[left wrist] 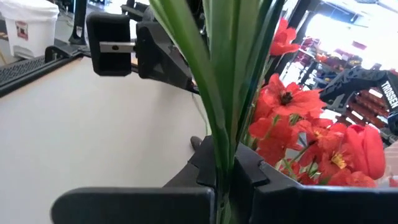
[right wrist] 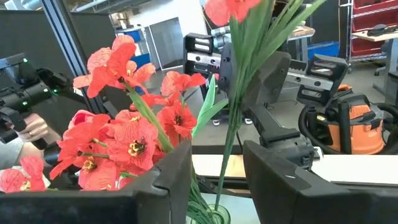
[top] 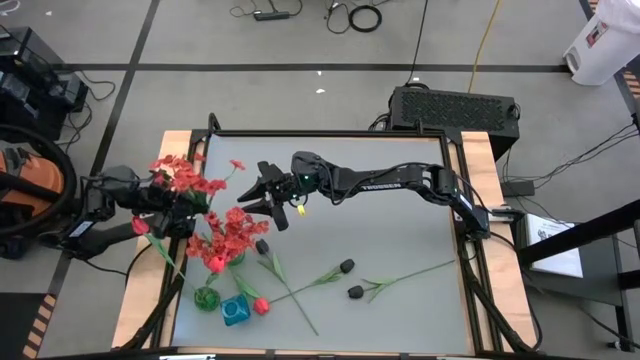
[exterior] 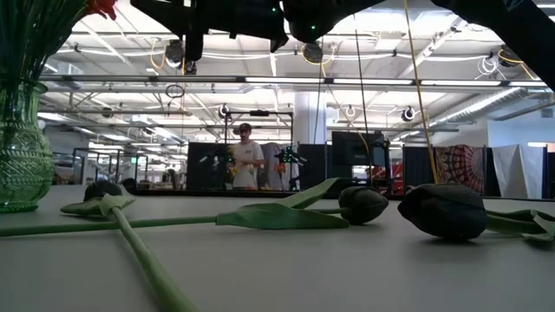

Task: Sort flowers into vase by color
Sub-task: Put the orange flowers into the top green vase

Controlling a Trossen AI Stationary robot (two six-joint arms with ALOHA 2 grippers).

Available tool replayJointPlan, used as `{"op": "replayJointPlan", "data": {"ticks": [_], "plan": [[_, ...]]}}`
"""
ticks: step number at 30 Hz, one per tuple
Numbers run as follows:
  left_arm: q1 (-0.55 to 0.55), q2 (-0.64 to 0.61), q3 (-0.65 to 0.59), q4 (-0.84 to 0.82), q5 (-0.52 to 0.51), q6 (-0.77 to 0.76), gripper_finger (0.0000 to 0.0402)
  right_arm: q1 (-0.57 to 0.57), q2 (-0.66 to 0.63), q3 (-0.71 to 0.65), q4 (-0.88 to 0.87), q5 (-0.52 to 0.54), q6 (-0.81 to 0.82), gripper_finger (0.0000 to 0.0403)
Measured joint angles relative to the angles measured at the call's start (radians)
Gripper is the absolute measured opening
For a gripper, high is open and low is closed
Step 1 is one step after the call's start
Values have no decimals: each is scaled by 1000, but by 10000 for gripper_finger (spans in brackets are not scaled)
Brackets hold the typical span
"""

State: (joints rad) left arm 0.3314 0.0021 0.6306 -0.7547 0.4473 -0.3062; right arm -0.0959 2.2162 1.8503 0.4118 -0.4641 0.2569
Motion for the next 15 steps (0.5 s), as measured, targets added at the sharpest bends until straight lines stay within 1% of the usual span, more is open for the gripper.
{"op": "replayJointPlan", "data": {"ticks": [6,10,15], "plan": [[0,0,-1,-3,-2,24,14,0,0,0,0,0,0,137],[0,0,-1,-3,-30,32,14,0,0,0,0,0,0,137],[0,0,-5,1,-33,34,14,0,1,0,0,0,0,137]]}}
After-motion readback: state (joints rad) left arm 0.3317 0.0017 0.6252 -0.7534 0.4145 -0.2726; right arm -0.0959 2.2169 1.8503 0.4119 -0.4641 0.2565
